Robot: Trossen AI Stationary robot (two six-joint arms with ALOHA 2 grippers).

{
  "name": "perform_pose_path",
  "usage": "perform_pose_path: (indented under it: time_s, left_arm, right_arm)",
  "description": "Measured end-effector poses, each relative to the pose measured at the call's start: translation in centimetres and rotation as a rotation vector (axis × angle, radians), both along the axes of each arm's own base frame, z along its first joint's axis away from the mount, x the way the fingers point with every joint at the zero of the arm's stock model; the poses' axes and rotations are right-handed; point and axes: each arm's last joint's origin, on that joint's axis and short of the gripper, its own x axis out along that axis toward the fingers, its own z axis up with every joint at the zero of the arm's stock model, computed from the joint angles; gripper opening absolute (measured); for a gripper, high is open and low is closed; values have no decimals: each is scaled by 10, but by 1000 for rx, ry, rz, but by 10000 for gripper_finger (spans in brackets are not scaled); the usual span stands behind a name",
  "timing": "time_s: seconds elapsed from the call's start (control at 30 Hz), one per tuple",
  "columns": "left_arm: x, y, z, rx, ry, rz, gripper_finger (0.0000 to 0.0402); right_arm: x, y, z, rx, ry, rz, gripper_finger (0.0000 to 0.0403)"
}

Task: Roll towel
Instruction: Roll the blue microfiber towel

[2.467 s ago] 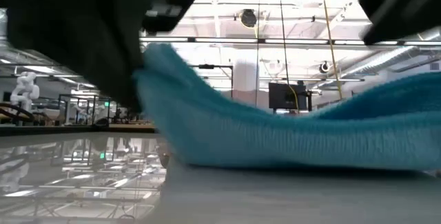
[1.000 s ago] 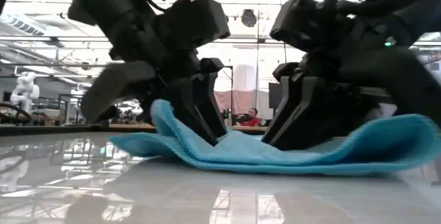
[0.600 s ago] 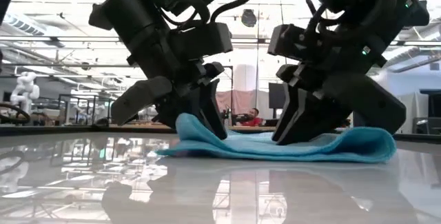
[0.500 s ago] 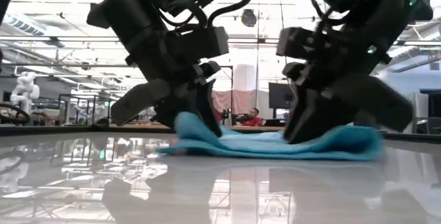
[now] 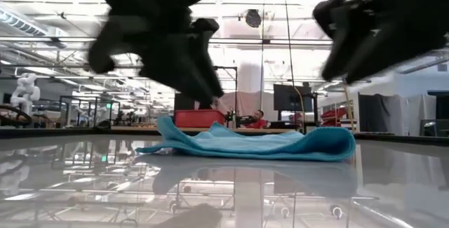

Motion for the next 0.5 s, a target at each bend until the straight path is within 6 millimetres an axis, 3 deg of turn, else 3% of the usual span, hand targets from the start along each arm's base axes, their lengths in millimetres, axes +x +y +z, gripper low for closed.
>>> perform_pose_path:
  time_s: [0.13,0.27,0.4,0.5]
  left_arm:
    - [-9,-16,-11,-4,75,-99,140]
    - [-13,-33,-7,-19,49,-186,164]
    - [-17,-36,-8,34,58,-188,210]
    - [-15,-33,-12,56,67,-167,243]
  right_arm:
    - [-7,23,-20,-83,-7,38,182]
    - [-10,37,-38,-149,-15,71,229]
    - [-6,43,-53,-232,-23,75,239]
    - [1,44,-56,-276,-26,74,226]
